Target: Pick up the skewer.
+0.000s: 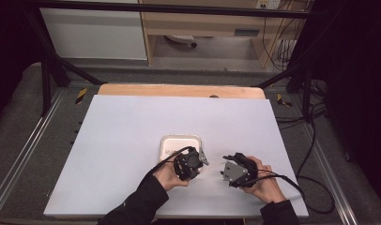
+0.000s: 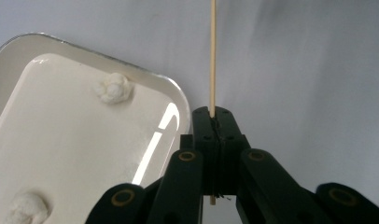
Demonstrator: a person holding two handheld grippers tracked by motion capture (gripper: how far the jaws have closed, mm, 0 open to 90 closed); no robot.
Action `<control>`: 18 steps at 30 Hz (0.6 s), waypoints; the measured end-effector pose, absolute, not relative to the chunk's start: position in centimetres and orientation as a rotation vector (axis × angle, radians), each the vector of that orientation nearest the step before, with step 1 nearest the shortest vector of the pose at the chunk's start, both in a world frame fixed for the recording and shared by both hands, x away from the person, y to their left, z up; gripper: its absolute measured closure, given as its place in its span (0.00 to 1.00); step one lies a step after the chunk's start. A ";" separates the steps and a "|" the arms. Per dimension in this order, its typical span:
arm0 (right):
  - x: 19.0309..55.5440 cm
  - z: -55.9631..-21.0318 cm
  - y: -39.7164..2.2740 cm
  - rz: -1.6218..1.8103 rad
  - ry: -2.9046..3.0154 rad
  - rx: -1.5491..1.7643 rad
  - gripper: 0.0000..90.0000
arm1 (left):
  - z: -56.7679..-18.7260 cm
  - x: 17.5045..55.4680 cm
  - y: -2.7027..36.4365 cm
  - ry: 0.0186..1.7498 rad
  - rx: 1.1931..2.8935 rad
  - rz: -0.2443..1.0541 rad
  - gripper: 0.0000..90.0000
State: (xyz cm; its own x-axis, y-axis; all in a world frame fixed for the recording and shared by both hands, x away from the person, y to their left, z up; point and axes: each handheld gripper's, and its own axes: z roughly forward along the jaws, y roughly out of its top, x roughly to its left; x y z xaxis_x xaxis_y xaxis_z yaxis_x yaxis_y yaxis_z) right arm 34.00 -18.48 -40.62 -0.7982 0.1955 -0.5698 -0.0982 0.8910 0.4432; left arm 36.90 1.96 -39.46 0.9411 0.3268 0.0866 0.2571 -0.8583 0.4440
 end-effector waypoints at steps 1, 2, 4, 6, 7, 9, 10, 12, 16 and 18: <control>34.1 -40.5 -18.7 0.637 2.427 0.124 0.45 | -39.4 36.9 2.2 0.420 2.659 0.217 0.99; 34.3 -40.5 -18.9 0.661 2.434 0.183 0.41 | -39.4 36.9 2.5 0.429 2.653 0.216 0.99; 34.4 -40.4 -19.1 0.685 2.440 0.250 0.38 | -39.3 36.8 3.0 0.449 2.642 0.221 0.99; 34.7 -40.4 -19.6 0.724 2.445 0.341 0.34 | -39.1 36.8 3.6 0.464 2.622 0.220 0.99; 34.8 -40.4 -19.8 0.741 2.455 0.388 0.32 | -39.0 36.8 3.9 0.469 2.615 0.223 0.99; 34.9 -40.6 -20.1 0.778 2.458 0.489 0.25 | -38.9 36.7 4.5 0.480 2.598 0.238 0.99; 35.0 -40.7 -20.2 0.788 2.461 0.536 0.22 | -38.8 36.6 4.8 0.485 2.590 0.241 0.99; 35.2 -40.9 -20.6 0.811 2.459 0.604 0.18 | -38.7 36.5 5.5 0.506 2.566 0.253 0.99; 35.3 -41.5 -21.1 0.895 2.472 0.726 0.12 | -38.4 36.4 7.4 0.557 2.494 0.272 0.99; 35.4 -41.8 -21.3 0.921 2.471 0.778 0.09 | -38.3 36.3 8.3 0.583 2.459 0.279 0.99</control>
